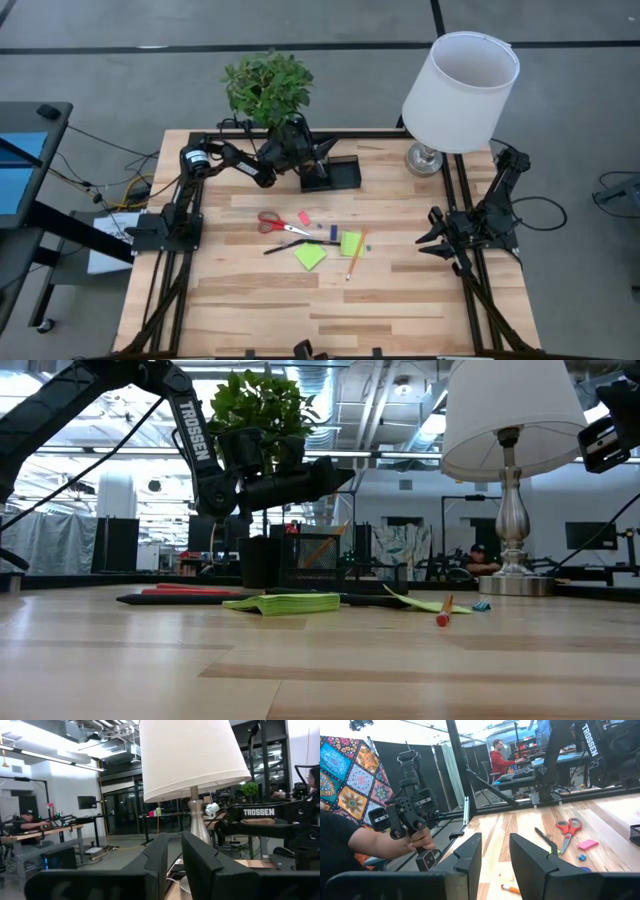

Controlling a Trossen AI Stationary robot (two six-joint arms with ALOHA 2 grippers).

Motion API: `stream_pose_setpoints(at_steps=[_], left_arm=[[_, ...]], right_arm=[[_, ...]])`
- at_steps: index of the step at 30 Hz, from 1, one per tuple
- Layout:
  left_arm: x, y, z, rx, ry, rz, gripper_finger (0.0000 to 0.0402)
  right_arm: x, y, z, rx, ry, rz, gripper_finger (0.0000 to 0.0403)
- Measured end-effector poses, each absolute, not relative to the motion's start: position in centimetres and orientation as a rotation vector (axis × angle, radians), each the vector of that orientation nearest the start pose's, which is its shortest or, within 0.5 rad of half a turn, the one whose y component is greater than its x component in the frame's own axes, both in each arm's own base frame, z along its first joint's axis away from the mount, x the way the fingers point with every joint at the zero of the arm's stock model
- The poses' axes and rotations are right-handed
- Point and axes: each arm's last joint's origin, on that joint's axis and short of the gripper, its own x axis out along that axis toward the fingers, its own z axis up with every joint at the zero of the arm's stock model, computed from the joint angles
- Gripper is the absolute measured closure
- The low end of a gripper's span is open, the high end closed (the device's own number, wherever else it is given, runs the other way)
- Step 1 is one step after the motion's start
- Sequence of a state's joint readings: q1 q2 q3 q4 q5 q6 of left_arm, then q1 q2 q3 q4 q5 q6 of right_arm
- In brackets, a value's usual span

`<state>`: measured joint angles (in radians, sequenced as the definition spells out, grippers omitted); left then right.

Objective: Pick and place office supplies into organizer
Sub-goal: Put the orange pencil into the desk organizer

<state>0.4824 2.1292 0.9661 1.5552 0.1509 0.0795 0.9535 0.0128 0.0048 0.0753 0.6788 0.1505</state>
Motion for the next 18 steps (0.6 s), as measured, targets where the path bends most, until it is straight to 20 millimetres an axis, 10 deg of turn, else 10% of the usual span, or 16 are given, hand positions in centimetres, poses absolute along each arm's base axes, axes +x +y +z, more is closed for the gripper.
stream_pose_setpoints(at_steps=[18], left_arm=[[36.5, 16.6, 16.3, 0.266, -0.356, 0.286, 0.0350]], right_arm=[[6.8, 6.4, 17.1, 0.198, -0.025, 0.277, 0.0305]])
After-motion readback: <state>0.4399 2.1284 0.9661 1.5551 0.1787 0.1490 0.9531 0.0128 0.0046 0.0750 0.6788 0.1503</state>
